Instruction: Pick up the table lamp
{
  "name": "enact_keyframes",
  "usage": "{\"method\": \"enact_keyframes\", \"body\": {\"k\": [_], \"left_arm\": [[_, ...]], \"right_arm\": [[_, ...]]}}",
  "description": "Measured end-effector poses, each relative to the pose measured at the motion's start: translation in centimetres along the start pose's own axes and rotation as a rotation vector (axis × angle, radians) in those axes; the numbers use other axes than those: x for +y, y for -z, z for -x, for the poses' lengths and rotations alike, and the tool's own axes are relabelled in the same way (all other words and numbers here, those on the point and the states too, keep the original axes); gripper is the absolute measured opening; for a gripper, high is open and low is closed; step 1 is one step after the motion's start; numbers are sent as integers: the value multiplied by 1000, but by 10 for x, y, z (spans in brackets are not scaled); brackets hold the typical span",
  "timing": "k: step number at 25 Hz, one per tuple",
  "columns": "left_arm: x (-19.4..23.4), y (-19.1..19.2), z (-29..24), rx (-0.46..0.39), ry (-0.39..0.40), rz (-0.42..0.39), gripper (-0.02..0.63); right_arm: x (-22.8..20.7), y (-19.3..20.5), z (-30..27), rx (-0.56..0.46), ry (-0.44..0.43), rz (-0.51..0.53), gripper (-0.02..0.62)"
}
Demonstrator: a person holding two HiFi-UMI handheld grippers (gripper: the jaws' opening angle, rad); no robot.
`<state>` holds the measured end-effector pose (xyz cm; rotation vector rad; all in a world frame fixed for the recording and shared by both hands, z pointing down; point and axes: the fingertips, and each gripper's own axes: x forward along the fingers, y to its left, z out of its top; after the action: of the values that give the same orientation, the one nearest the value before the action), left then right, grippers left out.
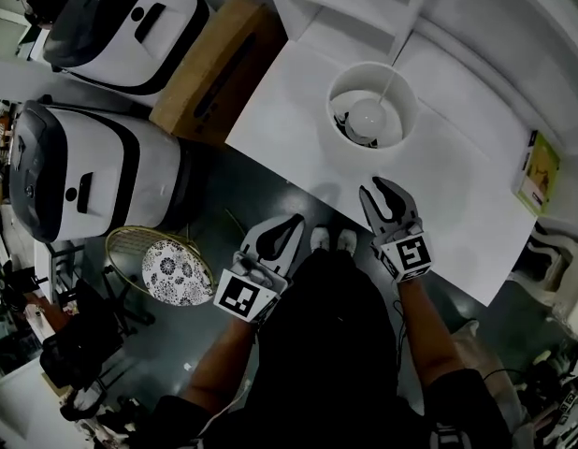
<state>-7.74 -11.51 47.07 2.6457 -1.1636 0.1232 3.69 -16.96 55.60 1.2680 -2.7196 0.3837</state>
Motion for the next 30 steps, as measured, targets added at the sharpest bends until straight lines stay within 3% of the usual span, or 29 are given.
{"method": "enact_keyframes", "body": {"k": [13,30], "left_arm": [[23,25,-16,11,-14,-2,20],[33,49,-4,65,-19,2,20]], "right_arm": [[-35,34,-42,25,58,19,140],[-48,55,-84,35,45,70,175]]}}
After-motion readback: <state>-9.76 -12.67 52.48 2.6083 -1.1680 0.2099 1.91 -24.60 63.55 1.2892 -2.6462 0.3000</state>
